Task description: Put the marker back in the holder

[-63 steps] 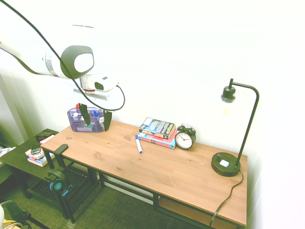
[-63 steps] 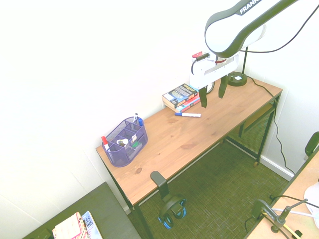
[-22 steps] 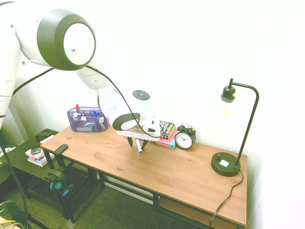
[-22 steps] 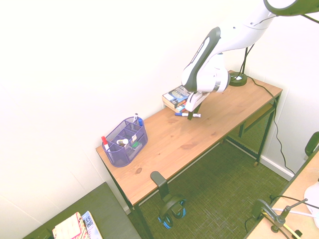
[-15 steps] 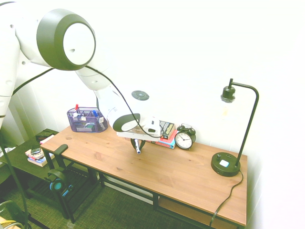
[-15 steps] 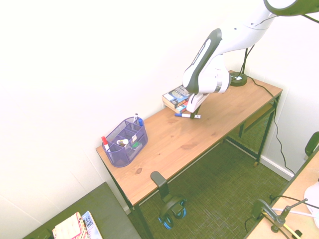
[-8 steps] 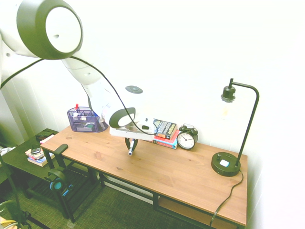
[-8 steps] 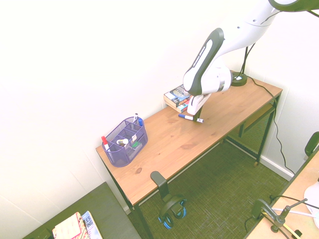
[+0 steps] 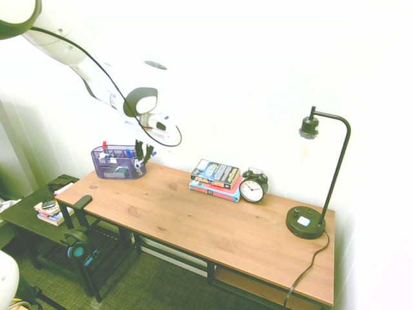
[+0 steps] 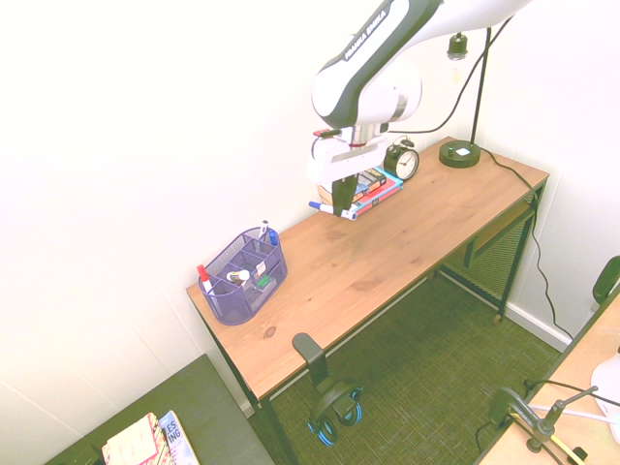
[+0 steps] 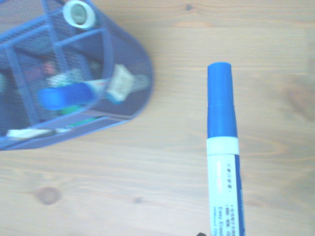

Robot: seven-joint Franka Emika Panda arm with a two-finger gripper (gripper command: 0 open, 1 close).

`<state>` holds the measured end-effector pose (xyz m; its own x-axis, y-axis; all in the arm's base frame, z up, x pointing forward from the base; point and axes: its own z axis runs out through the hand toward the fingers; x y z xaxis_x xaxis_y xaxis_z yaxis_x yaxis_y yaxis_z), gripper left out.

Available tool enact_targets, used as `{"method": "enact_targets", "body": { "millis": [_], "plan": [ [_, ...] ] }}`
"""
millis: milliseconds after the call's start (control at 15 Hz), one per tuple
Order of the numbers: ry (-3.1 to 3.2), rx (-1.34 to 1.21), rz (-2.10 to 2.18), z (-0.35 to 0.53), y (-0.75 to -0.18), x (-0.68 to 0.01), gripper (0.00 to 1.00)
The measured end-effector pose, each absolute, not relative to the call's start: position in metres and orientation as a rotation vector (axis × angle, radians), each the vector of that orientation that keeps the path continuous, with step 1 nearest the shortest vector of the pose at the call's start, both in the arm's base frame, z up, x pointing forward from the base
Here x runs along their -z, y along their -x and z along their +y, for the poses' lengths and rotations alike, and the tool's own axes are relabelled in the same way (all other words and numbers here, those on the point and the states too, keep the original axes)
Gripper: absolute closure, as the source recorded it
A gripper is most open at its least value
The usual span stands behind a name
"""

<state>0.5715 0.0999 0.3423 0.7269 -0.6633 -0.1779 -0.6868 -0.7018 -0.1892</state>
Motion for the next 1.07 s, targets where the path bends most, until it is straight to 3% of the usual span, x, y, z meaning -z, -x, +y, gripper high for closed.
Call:
{"method": "enact_targets", "body": {
  "millis": [200,333,1067],
  "plan": [
    [2.702,-0.198,1.1,0.178,-0.559,-0.423,1.0],
    [2.741,-0.271,1.157,0.2,-0.549,-0.439,1.0],
    [2.942,-0.505,1.158,0.341,-0.49,-0.347,1.0]
  ]
}}
